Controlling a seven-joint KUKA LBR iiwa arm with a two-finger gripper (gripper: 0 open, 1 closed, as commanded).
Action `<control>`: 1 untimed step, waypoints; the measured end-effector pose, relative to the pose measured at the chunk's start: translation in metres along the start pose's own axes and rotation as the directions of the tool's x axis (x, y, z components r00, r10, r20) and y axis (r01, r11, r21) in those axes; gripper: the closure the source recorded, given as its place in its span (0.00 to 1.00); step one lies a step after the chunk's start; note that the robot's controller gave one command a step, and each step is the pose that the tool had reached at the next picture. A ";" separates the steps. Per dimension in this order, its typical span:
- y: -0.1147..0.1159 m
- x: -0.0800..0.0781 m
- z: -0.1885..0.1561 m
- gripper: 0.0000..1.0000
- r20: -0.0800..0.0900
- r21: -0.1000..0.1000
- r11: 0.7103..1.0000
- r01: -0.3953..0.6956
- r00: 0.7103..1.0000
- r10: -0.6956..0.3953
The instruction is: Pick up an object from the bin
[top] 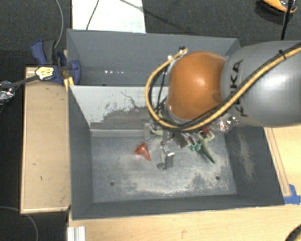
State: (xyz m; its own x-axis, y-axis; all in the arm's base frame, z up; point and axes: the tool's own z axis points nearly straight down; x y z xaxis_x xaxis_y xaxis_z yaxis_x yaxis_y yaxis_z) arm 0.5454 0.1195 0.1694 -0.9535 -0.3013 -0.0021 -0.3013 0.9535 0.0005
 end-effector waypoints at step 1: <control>-0.010 -0.021 0.014 0.00 0.012 0.002 0.992 0.128 0.992 -0.128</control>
Offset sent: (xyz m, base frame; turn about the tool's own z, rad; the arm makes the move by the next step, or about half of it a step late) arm 0.0419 -0.0063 -0.0994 -0.4433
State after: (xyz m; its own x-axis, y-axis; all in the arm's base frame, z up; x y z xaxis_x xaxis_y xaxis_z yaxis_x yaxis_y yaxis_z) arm 0.5682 0.1162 0.1551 -0.9070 -0.4208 -0.0140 -0.4208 0.9071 -0.0017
